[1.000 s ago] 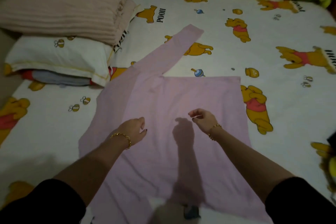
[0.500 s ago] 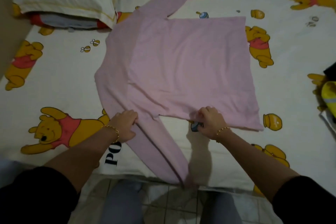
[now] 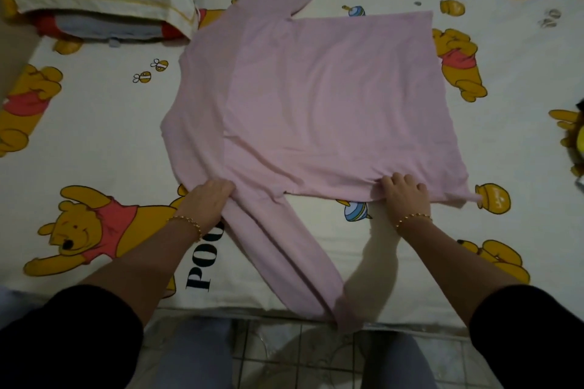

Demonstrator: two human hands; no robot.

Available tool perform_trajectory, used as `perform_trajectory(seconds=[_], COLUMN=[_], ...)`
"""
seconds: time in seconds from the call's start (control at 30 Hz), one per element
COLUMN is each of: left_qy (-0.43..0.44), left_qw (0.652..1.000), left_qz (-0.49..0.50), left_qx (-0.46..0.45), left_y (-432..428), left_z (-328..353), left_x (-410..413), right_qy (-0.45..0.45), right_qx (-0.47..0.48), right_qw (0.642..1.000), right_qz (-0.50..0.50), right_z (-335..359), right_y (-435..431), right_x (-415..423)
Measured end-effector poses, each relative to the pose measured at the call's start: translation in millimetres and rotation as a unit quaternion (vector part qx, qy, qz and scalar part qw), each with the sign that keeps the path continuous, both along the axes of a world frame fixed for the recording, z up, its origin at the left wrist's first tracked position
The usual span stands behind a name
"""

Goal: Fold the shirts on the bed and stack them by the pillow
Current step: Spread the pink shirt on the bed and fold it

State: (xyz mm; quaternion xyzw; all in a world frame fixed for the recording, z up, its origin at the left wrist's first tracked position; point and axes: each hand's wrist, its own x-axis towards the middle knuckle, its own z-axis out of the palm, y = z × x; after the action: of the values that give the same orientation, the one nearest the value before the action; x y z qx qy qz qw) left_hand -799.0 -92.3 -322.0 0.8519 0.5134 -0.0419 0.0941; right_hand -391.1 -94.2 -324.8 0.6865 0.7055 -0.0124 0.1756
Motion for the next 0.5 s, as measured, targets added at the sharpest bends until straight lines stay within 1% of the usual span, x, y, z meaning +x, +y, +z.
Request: perform_trajectory(seconds=[0.07,0.13,0.27,0.33,0.43,0.5], left_qy=[0.005,-0.011,0.009,0.013,0.0,0.014], left_qw=[0.999,0.997,0.993,0.993,0.993,0.994], left_qz=[0.007,0.023,0.044,0.059,0.076,0.071], left_qx=[-0.033,-0.072,-0.109,-0.105,-0.087,-0.077], left_y=[1.5,-3.4,-10.6,-11.1,-12.2,-15.1], left_z=[2.3,8.8,15.9,16.1,16.6,14.9], left_x=[-5.4,-11.8,-15.2,-13.3,-8.1,-4.7], right_qy=[0.014,0.025,0.031,0.038,0.013,0.007], right_qx=[-0.015,-0.017,-0.036,-0.014,0.019,0.023], right_qw=[1.0,1.0,0.999,0.999,0.999,0.999], right_qz=[0.001,0.006,0.016,0.005,-0.032,-0.035], right_z=[2.0,8.9,14.4,11.5,7.6,5.2], right_y=[1.1,-1.8,-15.9,-26.7,-36.4,-36.5], right_x=[10.1,15.2,16.8,20.4,26.0,28.9])
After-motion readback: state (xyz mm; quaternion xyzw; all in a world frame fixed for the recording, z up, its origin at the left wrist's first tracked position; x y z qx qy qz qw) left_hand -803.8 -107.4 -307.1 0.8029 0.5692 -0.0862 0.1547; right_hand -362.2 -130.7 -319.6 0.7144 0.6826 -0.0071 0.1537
